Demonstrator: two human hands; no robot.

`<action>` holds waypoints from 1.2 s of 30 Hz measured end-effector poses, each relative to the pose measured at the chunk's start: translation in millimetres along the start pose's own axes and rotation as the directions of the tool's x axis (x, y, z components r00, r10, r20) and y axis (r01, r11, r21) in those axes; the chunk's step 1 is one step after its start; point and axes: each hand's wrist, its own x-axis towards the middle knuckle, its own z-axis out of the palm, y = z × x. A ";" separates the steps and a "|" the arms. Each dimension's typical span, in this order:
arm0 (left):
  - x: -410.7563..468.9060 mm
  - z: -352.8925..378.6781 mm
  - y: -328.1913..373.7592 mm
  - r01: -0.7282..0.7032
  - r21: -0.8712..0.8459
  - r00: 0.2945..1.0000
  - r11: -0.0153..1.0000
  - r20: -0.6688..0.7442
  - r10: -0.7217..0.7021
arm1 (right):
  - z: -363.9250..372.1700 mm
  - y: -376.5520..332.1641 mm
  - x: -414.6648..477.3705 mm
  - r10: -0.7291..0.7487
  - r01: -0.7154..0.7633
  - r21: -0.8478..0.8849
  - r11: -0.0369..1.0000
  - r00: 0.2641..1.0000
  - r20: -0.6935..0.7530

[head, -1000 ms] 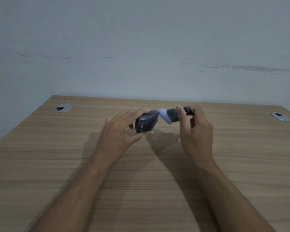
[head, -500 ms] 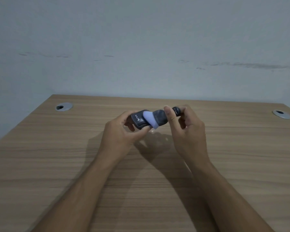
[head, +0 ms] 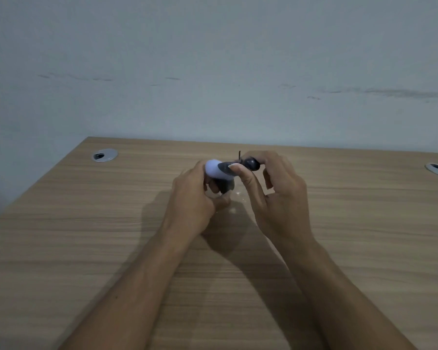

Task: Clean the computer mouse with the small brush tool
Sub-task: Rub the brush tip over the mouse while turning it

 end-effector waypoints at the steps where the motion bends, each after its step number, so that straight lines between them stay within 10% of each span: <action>1: 0.9 -1.1 0.7 -0.005 0.035 1.000 0.999 0.003 0.005 | 0.0 2.5 0.7 -0.020 0.020 -0.008 1.000 1.000 0.014; 6: 2.1 -3.6 -1.3 0.054 0.001 0.998 0.999 -0.021 -0.054 | -5.9 19.4 -1.0 -0.074 0.086 -0.049 0.995 0.977 0.198; 24: 8.8 -6.9 -21.3 0.230 -0.482 0.972 0.846 0.061 -0.229 | -12.1 39.2 1.3 0.269 -0.269 0.002 0.963 0.963 0.031; 36: 5.9 -7.8 -20.8 0.239 -0.346 0.970 0.908 0.128 -0.206 | -11.9 37.3 -1.7 0.324 -0.323 0.068 0.944 0.946 0.006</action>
